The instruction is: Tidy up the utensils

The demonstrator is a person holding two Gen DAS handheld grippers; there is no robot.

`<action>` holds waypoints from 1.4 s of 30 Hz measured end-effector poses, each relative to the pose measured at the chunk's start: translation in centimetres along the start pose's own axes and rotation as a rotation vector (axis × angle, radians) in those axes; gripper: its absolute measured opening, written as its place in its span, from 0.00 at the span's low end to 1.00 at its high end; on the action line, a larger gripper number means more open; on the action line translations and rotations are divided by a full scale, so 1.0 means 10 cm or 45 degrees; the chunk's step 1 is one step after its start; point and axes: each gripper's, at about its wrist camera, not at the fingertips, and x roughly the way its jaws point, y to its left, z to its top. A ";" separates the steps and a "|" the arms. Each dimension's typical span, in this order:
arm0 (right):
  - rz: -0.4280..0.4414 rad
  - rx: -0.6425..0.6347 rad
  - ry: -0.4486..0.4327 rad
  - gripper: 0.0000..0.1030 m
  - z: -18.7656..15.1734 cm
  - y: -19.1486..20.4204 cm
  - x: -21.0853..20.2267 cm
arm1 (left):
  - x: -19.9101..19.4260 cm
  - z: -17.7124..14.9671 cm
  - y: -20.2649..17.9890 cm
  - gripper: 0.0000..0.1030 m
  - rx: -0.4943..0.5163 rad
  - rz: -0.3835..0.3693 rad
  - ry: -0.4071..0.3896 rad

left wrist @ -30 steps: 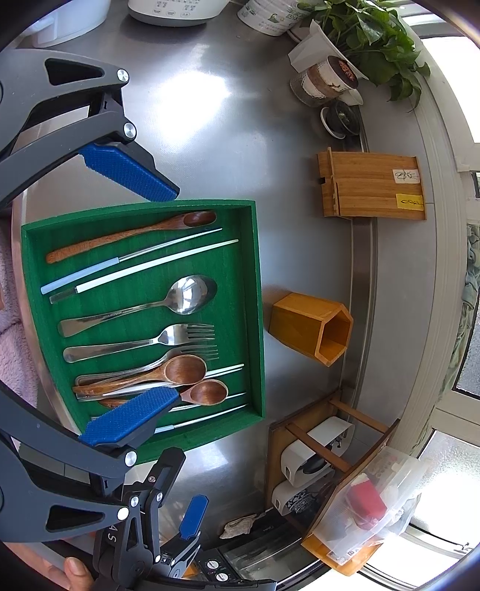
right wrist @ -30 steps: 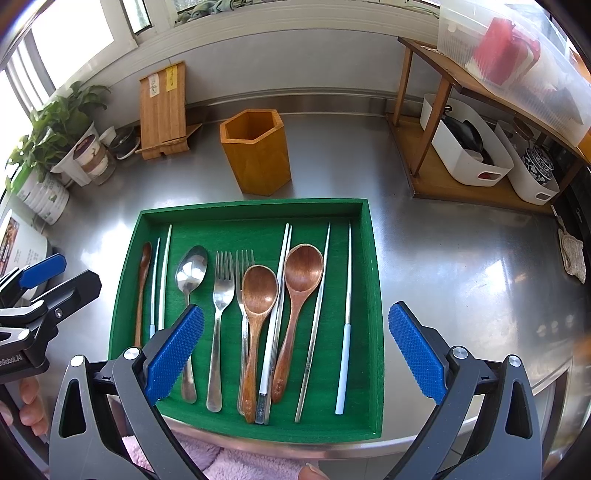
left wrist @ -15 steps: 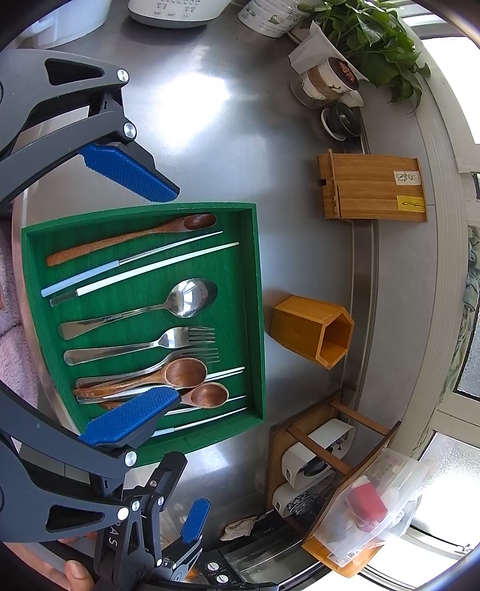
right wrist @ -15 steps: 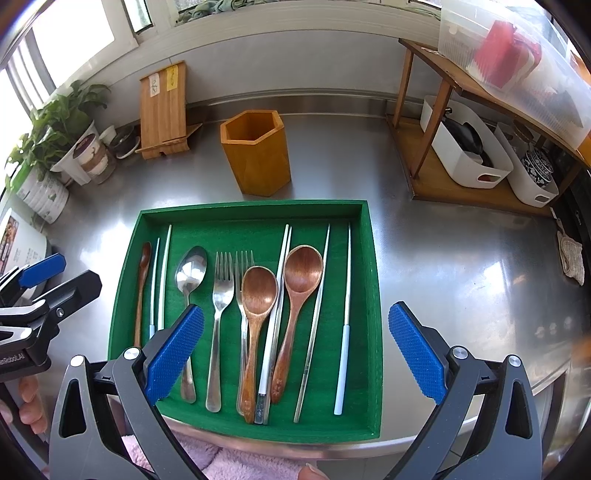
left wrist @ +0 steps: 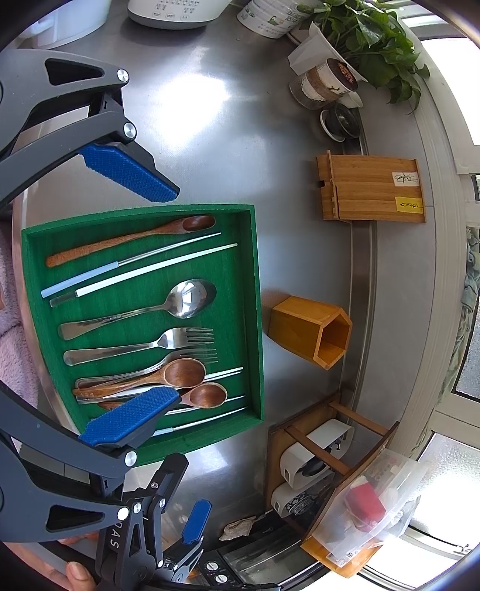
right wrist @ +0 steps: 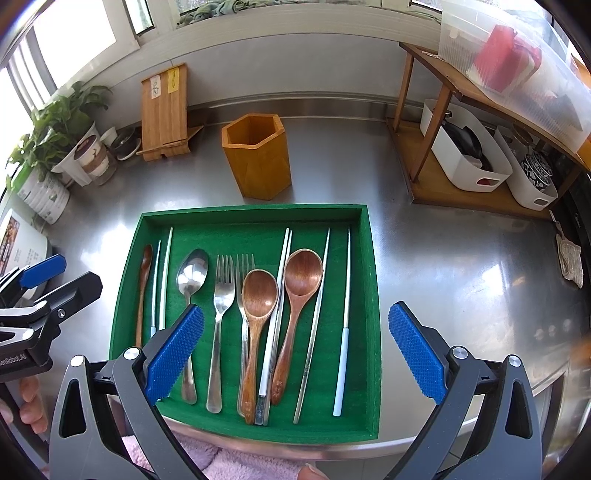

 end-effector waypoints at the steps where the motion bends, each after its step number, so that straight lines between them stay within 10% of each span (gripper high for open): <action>1: 0.000 -0.001 0.000 0.97 0.00 0.00 0.00 | 0.00 0.00 0.00 0.92 0.001 0.000 -0.001; 23: 0.055 0.068 0.089 0.97 0.00 -0.18 0.23 | 0.12 0.01 0.16 0.85 -0.042 -0.009 0.041; 42: 0.194 0.141 0.415 0.49 0.04 -0.46 0.85 | 0.69 -0.04 0.60 0.47 -0.201 -0.166 0.334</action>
